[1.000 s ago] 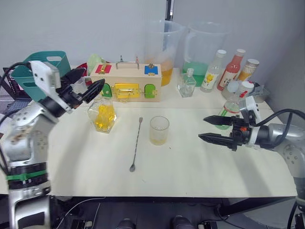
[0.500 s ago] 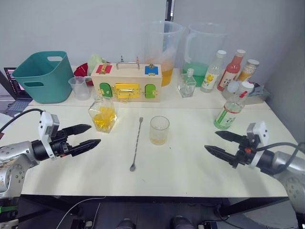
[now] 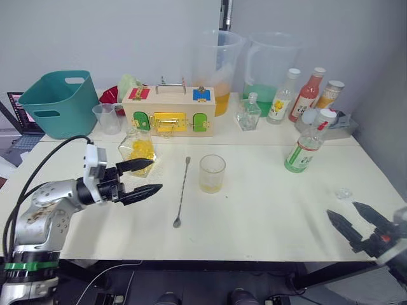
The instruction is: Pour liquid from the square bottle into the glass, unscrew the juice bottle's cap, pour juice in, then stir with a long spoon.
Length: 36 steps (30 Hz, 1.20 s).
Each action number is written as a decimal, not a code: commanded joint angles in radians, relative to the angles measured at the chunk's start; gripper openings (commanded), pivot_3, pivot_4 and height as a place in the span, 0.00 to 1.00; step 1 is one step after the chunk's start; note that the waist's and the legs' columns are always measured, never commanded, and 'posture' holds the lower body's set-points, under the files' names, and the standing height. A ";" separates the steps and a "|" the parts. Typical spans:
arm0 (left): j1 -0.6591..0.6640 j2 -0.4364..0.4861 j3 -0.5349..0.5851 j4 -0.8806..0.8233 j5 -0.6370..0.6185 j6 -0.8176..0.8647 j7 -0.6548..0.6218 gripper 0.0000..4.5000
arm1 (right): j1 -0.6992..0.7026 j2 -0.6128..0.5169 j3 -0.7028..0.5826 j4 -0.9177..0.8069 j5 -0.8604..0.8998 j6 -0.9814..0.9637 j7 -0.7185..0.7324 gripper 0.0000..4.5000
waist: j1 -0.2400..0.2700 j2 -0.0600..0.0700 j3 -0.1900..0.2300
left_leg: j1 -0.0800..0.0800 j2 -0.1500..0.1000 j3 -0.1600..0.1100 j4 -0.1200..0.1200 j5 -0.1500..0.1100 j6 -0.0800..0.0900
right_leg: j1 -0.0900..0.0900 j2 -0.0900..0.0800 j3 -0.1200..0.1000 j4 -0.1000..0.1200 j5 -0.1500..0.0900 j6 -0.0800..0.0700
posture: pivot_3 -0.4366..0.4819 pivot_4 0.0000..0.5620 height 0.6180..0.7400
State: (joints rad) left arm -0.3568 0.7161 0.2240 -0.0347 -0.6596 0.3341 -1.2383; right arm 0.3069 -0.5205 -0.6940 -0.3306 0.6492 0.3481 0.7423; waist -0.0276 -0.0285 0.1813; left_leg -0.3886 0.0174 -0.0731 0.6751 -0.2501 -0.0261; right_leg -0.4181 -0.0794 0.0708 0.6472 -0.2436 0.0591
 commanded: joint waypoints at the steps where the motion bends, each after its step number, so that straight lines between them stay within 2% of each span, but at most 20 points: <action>1: -0.010 0.001 0.001 -0.016 -0.016 -0.005 -0.022 0.99 | -0.002 -0.015 -0.050 -0.003 0.031 -0.039 0.006 1.00 | -0.009 0.000 0.000 | 0.001 0.000 0.000 -0.001 0.000 0.000 | 0.000 0.001 0.000 0.000 0.000 0.000 | 0.48 0.27 0.92; 4: 0.004 -0.004 0.000 -0.041 -0.031 0.007 -0.019 0.99 | -0.058 -0.061 -0.058 0.044 0.035 -0.030 0.003 1.00 | -0.018 0.000 0.000 | 0.001 0.001 0.000 -0.001 0.000 0.000 | 0.000 0.002 0.000 0.000 -0.001 -0.001 | 0.48 0.27 0.92; 10: 0.070 -0.024 0.032 -0.140 -0.048 0.017 0.048 0.99 | -0.328 -0.207 0.056 0.243 -0.035 -0.007 -0.007 1.00 | -0.020 0.002 0.000 | 0.002 0.001 0.000 -0.001 0.000 0.000 | 0.000 0.002 0.001 0.000 -0.001 -0.001 | 0.48 0.27 0.92; 12: 0.100 -0.027 0.042 -0.175 -0.052 0.018 0.072 0.99 | -0.437 -0.251 0.106 0.350 -0.055 -0.016 0.020 1.00 | -0.018 0.001 0.000 | 0.001 0.001 0.000 -0.002 0.000 0.000 | 0.000 0.002 0.001 0.000 -0.001 -0.001 | 0.48 0.27 0.92; 17: 0.190 -0.016 0.087 -0.231 -0.060 0.010 0.096 0.99 | -0.815 -0.338 0.290 0.735 -0.185 -0.118 0.136 1.00 | -0.019 0.004 0.001 | 0.001 0.001 0.002 -0.001 0.000 0.000 | 0.000 0.001 0.002 0.000 -0.001 -0.001 | 0.48 0.27 0.92; 25: 0.298 -0.031 0.133 -0.336 -0.077 0.008 0.167 0.99 | -1.206 -0.323 0.434 1.188 -0.321 -0.236 0.241 1.00 | -0.018 0.005 0.001 | -0.001 0.000 0.001 -0.002 0.000 0.000 | -0.002 0.000 0.001 -0.001 0.000 -0.001 | 0.48 0.27 0.92; 34: 0.346 -0.039 0.155 -0.390 -0.077 -0.001 0.224 0.99 | -1.407 -0.266 0.476 1.460 -0.409 -0.340 0.252 1.00 | -0.020 0.005 0.001 | 0.000 0.000 0.001 -0.006 0.000 0.000 | -0.003 0.000 0.001 -0.001 0.000 -0.001 | 0.48 0.27 0.92; 36: 0.352 -0.041 0.157 -0.398 -0.077 -0.003 0.233 1.00 | -1.424 -0.260 0.475 1.487 -0.420 -0.354 0.249 0.87 | -0.019 0.005 0.002 | 0.000 0.001 0.001 -0.006 0.000 0.000 | -0.003 0.000 0.001 0.000 0.000 -0.001 | 0.48 0.27 0.92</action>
State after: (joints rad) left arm -0.0090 0.6733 0.3560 -0.3987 -0.7164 0.3470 -1.0151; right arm -1.0876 -0.7657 -0.2062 1.1527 0.2350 0.0237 0.9956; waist -0.0470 -0.0237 0.1829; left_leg -0.3886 0.0180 -0.0718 0.6688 -0.2499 -0.0263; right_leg -0.4213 -0.0791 0.0721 0.6467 -0.2438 0.0580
